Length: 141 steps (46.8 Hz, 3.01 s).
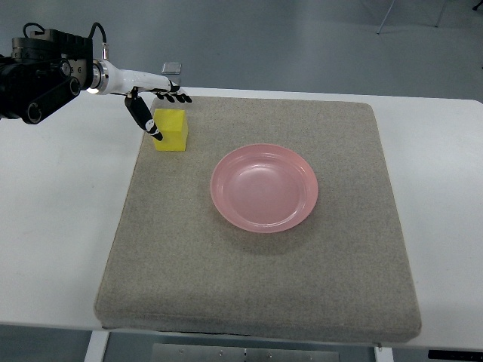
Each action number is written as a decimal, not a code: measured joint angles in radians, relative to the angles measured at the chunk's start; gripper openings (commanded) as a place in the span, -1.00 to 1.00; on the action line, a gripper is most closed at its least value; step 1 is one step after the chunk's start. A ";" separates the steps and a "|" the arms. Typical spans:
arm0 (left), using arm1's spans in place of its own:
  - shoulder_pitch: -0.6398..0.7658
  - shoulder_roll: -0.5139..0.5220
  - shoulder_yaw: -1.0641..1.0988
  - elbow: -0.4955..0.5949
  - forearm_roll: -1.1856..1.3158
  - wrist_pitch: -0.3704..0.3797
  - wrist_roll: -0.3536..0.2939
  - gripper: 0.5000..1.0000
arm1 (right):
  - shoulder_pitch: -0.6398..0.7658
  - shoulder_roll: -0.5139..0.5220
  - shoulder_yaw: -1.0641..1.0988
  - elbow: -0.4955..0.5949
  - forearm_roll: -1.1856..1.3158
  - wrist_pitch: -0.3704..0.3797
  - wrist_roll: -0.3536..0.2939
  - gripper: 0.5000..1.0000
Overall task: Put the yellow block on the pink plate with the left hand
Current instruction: 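Close the left hand's fingers around the yellow cube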
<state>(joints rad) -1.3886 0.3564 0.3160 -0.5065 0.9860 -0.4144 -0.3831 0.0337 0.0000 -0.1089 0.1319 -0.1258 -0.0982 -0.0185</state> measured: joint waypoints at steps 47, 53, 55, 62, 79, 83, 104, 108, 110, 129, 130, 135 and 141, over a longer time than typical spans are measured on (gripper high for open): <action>0.030 -0.022 -0.011 0.036 -0.035 0.005 0.007 0.77 | 0.000 0.000 0.000 0.000 0.000 0.000 0.000 0.69; 0.032 -0.035 -0.005 0.035 -0.025 0.005 0.007 0.75 | 0.000 0.000 0.000 0.000 0.000 0.000 0.000 0.69; 0.037 -0.039 -0.004 0.036 -0.022 0.005 0.007 0.75 | 0.000 0.000 0.000 0.000 0.000 0.000 0.000 0.69; 0.045 -0.047 -0.002 0.042 -0.017 0.005 0.007 0.73 | 0.000 0.000 0.000 0.000 0.000 0.000 0.000 0.69; 0.049 -0.063 0.017 0.045 -0.011 0.038 0.007 0.75 | 0.000 0.000 0.000 0.000 0.000 0.000 0.000 0.69; 0.049 -0.063 0.016 0.045 -0.011 0.040 0.000 0.81 | 0.000 0.000 0.000 0.000 0.000 0.000 0.000 0.69; 0.039 -0.060 0.023 0.045 0.013 0.051 -0.007 0.30 | 0.000 0.000 0.000 0.000 0.000 0.000 0.000 0.69; 0.039 -0.060 0.026 0.045 0.046 0.068 -0.007 0.19 | 0.000 0.000 0.000 0.000 0.000 0.000 0.000 0.69; 0.039 -0.059 0.026 0.045 0.061 0.076 -0.007 0.05 | 0.000 0.000 0.000 0.000 0.000 0.000 0.000 0.69; 0.045 -0.062 0.021 0.045 0.073 0.097 -0.004 -0.62 | 0.000 0.000 0.000 0.000 0.000 0.000 0.000 0.69; 0.045 -0.062 0.021 0.045 0.073 0.101 -0.004 -0.65 | 0.000 0.000 0.000 0.000 0.000 0.000 0.000 0.69; 0.045 -0.062 0.021 0.046 0.071 0.128 -0.003 -0.91 | 0.000 0.000 0.000 0.000 0.000 0.000 0.000 0.69; 0.039 -0.063 0.019 0.048 0.063 0.145 -0.003 -1.00 | 0.000 0.000 0.000 0.000 0.000 0.000 0.000 0.69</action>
<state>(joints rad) -1.3494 0.2931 0.3353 -0.4588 1.0489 -0.2697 -0.3865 0.0337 0.0000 -0.1089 0.1319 -0.1258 -0.0982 -0.0184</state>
